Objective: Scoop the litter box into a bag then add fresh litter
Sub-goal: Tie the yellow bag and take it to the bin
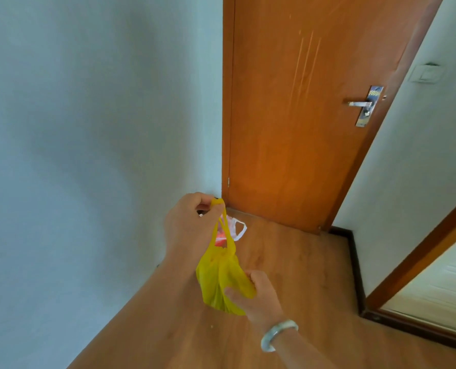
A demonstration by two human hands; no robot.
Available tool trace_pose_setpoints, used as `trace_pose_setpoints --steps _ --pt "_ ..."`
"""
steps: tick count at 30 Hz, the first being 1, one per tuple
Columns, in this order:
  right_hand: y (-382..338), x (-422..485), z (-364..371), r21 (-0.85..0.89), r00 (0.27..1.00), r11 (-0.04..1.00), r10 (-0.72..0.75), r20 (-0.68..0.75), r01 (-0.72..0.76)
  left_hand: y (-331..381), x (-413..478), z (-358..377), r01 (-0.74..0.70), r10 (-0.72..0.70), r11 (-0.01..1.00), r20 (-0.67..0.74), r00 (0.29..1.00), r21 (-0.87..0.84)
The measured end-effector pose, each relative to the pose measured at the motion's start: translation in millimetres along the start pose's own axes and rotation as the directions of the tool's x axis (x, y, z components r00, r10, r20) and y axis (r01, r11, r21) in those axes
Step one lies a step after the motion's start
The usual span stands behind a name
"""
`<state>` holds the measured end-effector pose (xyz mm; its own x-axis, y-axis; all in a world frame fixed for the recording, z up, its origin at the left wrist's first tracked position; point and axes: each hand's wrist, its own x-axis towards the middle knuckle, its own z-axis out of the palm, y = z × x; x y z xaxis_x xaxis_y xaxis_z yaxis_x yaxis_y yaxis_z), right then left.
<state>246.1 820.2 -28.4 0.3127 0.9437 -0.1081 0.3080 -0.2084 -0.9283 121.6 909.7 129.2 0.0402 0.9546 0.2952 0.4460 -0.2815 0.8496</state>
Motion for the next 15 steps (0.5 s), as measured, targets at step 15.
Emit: trace_pose_setpoints --steps 15 --pt "2.5 223.2 -43.4 -0.157 0.996 0.987 0.011 -0.085 -0.024 -18.1 194.1 110.6 0.004 -0.002 1.000 0.069 0.998 -0.024"
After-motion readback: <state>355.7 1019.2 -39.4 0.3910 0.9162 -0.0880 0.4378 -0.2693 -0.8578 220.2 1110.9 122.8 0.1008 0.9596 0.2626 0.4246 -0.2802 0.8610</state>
